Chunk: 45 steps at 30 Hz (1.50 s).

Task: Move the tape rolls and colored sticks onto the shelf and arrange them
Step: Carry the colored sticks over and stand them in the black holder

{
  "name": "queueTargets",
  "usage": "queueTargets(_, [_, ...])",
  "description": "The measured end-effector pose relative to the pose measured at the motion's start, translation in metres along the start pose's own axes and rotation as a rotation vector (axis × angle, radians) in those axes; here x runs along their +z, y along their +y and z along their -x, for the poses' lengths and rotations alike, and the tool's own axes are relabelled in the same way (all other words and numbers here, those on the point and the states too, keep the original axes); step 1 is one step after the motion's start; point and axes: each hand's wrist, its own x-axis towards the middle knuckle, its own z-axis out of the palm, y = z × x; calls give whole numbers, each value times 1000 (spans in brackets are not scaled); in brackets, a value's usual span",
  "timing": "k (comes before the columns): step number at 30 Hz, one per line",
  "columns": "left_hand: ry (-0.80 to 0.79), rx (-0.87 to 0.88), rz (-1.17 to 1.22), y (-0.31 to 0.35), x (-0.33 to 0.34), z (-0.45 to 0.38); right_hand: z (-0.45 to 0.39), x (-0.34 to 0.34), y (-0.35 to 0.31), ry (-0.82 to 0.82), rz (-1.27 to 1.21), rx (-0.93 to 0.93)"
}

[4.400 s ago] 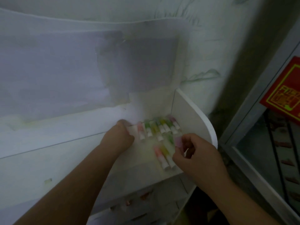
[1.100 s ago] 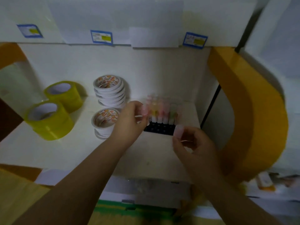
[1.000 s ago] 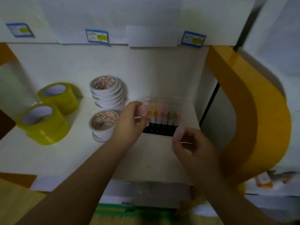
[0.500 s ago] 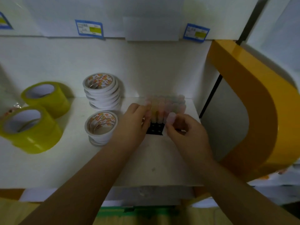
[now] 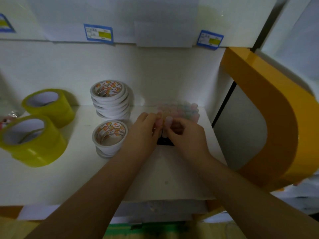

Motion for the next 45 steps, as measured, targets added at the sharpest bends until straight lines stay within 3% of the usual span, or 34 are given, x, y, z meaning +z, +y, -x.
queueTargets(10, [-56,29,-108,1,-5,-2,-3,11,4,9,174,-21])
queueTargets(26, [-45,25,-157,10,-1,3,-3,15,11,19,218,-11])
queueTargets(29, [-44,-7,-189,13,-1,6,-1,12,7,-3,245,-13])
queueTargets(33, [-66,-153,4,13,-4,5,5,3,-2,-78,179,-5])
queueTargets(36, [-84,-209,22,19,-12,13,16,-8,-8,-97,218,8])
queueTargets(45, [-80,-40,-172,80,-61,40,84,-85,-41,-157,342,-38])
